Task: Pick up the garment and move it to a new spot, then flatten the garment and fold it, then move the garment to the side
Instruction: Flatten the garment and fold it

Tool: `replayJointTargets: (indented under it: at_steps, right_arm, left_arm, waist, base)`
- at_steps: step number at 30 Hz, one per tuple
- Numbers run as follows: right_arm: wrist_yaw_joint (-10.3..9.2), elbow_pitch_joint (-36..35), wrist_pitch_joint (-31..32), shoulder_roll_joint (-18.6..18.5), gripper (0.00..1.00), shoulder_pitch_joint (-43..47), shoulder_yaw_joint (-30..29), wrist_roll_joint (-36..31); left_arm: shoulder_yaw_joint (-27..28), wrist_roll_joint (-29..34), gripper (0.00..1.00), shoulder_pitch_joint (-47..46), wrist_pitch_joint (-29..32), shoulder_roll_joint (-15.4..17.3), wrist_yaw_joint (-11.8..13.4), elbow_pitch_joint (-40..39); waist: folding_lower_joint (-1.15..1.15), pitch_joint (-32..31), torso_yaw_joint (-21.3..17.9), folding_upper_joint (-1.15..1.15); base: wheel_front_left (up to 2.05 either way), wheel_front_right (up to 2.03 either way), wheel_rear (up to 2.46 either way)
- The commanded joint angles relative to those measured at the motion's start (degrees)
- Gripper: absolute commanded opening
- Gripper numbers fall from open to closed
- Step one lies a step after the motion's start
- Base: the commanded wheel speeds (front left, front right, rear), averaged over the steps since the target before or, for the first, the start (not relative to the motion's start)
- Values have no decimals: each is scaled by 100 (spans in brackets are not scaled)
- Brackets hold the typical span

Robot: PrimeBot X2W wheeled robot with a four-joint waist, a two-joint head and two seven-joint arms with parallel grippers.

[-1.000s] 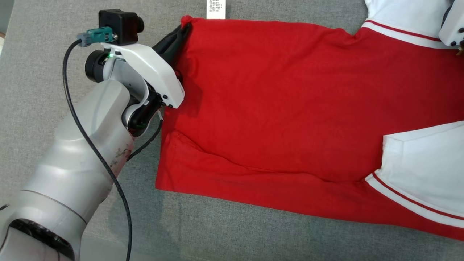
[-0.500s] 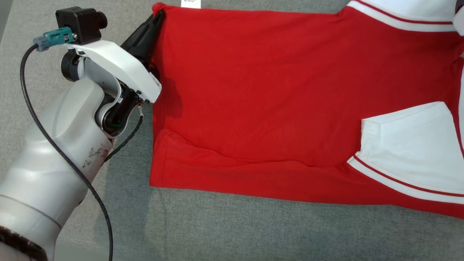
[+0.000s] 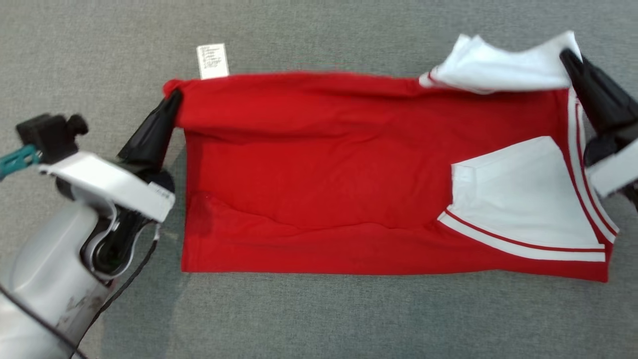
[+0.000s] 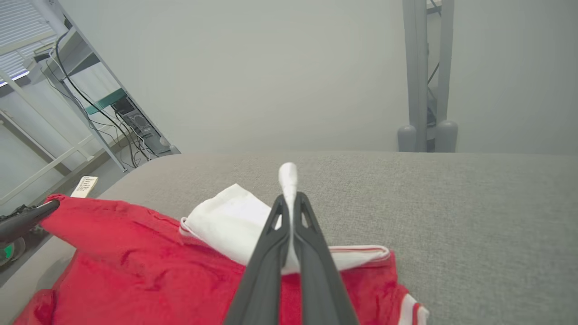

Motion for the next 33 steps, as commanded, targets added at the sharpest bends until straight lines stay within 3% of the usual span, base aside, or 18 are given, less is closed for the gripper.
replayJointTargets:
  at_steps: [1,8,17,18,19,20,21,22,27,33]
  right_arm:
    - [-1,-289,-18,12,0,546,-205,38]
    - [-1,-1032,49,446,0,2092,-953,-100]
    - [-1,-1479,463,1396,0,3408,-1830,-624]
    - [-1,-1486,519,1478,0,3471,-1884,-690]
    - [-1,-1480,570,1578,0,3510,-1922,-731]
    - [-1,-1488,593,1669,20,3524,-1955,-812]
    - [-1,-1486,622,1752,50,3527,-1980,-876]
    - [-1,-1469,615,1838,100,3537,-2016,-943]
    - [-1,-1419,278,2097,100,3462,-2355,-1548]
    - [-2,-1291,-476,2412,100,3251,-2866,-2628]
  left_arm:
    - [297,139,0,347,-29,130,52,-217]
    - [836,242,0,1344,-28,198,181,-794]
    - [775,392,0,1924,-29,144,346,-896]
    - [746,402,7,1948,-17,123,367,-847]
    - [731,419,31,1963,-15,110,386,-799]
    - [723,440,71,1962,-18,95,420,-743]
    - [694,503,100,1959,-19,101,447,-696]
    - [684,554,100,1959,-20,94,492,-650]
    - [1346,1285,100,2059,-27,-100,901,-737]
    - [2938,2722,100,2554,-29,-772,1200,-1483]
  waist:
    - [0,-85,-113,0]
    - [0,-158,-273,0]
    - [0,-206,-404,0]
    - [0,-209,-415,0]
    - [0,-219,-429,0]
    - [0,-227,-441,0]
    - [0,-241,-457,0]
    - [0,-261,-473,0]
    - [0,-394,-502,0]
    - [0,-640,-547,0]
  base:
    - [0,0,0]
    - [0,0,0]
    - [0,0,0]
    - [0,0,0]
    - [0,0,0]
    - [0,0,0]
    - [0,0,0]
    - [0,0,0]
    - [0,0,0]
    - [0,0,0]
